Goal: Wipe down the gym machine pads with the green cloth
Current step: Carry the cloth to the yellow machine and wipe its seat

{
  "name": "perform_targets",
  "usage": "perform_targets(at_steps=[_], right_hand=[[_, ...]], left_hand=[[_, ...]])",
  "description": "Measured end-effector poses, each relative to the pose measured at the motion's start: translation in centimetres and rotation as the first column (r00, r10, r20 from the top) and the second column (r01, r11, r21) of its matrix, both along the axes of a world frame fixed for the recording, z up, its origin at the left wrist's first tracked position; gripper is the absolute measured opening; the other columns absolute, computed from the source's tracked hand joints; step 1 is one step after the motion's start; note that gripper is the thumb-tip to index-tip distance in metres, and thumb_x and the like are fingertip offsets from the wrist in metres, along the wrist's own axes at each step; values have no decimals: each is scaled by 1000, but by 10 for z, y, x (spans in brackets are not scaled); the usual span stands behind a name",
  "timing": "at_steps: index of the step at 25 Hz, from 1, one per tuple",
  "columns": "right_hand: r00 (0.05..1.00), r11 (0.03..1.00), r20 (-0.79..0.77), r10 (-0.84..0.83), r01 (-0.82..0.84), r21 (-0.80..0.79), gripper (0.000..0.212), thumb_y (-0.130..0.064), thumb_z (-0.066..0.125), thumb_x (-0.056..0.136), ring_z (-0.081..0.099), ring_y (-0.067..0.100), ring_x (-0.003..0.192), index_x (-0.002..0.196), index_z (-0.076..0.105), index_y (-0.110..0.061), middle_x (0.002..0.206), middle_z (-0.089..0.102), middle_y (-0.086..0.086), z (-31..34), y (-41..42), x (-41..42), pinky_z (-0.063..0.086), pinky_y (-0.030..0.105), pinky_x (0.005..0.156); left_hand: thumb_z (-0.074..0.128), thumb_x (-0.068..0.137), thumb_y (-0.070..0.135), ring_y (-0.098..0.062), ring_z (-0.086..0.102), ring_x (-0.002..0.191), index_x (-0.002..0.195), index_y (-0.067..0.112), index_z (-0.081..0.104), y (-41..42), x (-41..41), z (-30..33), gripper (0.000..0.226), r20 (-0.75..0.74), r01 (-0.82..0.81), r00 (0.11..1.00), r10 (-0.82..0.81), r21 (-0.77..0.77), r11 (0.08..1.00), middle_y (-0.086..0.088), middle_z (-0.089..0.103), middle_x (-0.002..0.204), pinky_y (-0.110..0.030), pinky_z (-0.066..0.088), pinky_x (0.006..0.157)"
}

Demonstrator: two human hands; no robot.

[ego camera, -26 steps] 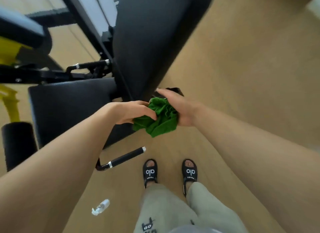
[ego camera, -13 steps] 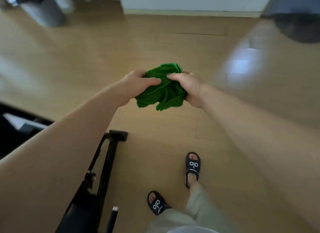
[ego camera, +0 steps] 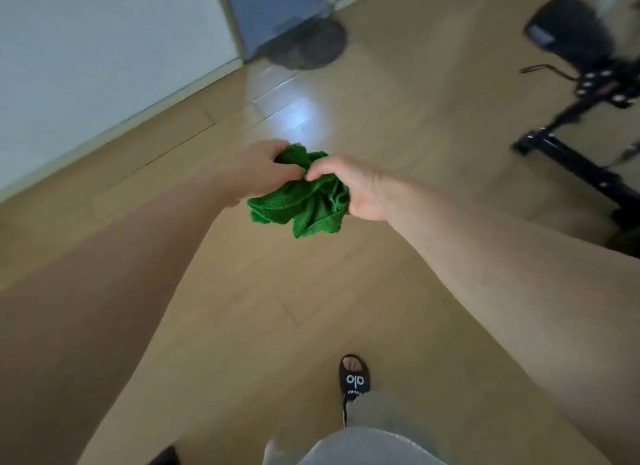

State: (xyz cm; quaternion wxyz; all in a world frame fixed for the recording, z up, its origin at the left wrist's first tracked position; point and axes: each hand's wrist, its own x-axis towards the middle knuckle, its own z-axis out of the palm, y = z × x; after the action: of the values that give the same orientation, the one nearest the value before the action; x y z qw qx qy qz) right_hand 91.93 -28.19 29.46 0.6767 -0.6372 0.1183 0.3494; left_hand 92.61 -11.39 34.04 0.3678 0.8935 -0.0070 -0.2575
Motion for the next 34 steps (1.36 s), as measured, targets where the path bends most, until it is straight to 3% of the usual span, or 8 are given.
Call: perform_targets(at_steps=[4, 9, 11, 15, 19, 25, 32, 34], right_hand=[[976, 973, 31, -217, 219, -76, 44, -8, 68, 76, 71, 30, 108, 120, 68, -7, 117, 74, 14, 8, -100, 46, 54, 44, 100], [893, 893, 52, -446, 448, -35, 41, -11, 72, 82, 70, 25, 109, 122, 66, -12, 118, 73, 9, 28, -215, 93, 53, 39, 100], [846, 845, 43, -532, 533, -44, 48, -14, 77, 78, 69, 23, 111, 124, 65, -12, 121, 72, 7, 35, -257, 115, 51, 39, 102], [727, 726, 63, -683, 686, -41, 40, -9, 70, 87, 70, 25, 109, 126, 64, -6, 121, 72, 11, 42, -334, 150, 53, 39, 99], [533, 537, 96, -841, 843, 28, 33, -5, 65, 90, 73, 28, 104, 124, 65, -4, 115, 75, 13, 49, -417, 178, 59, 42, 91], [312, 319, 124, -942, 946, 48, 32, -4, 63, 94, 74, 32, 100, 126, 61, -9, 114, 74, 17, 64, -538, 212, 62, 45, 81], [251, 256, 71, -965, 964, 78, 29, -9, 60, 96, 74, 36, 98, 124, 62, -10, 110, 75, 18, 68, -680, 284, 59, 56, 87], [257, 259, 43, -966, 961, 92, 25, -11, 59, 97, 75, 33, 97, 122, 63, -8, 108, 76, 17, 71, -705, 310, 60, 50, 87]], left_hand=[[60, 95, 38, -20, 62, 76, 107, 16, 65, -104, 78, 11, 25, 134, 165, 975, -176, 94, 982, -5, 66, 92, -28, 50, 64], [57, 98, 40, -31, 68, 96, 111, 17, 64, -226, 165, 21, 28, 144, 337, 931, -335, 12, 941, -12, 70, 107, -46, 57, 91], [55, 99, 42, -30, 68, 97, 109, 19, 61, -280, 199, 26, 25, 139, 410, 905, -403, -24, 912, -10, 69, 107, -45, 56, 93], [54, 101, 34, -14, 60, 78, 122, 10, 58, -375, 259, 28, 32, 140, 550, 833, -535, -105, 828, -8, 63, 103, -27, 50, 70], [58, 100, 31, -8, 58, 76, 111, 15, 55, -475, 316, 38, 20, 156, 681, 732, -663, -139, 719, 3, 59, 88, -22, 44, 61], [70, 90, 37, -21, 68, 99, 117, 21, 51, -617, 376, 45, 36, 91, 647, 756, -648, -256, 719, -5, 64, 107, -41, 59, 88], [75, 88, 31, -19, 68, 110, 137, 13, 50, -752, 446, 56, 58, -170, 484, 788, -592, -424, 766, -9, 67, 123, -33, 56, 98], [74, 89, 25, -16, 68, 100, 134, 15, 50, -774, 474, 54, 51, -124, 474, 814, -567, -422, 773, -6, 67, 117, -25, 58, 83]])
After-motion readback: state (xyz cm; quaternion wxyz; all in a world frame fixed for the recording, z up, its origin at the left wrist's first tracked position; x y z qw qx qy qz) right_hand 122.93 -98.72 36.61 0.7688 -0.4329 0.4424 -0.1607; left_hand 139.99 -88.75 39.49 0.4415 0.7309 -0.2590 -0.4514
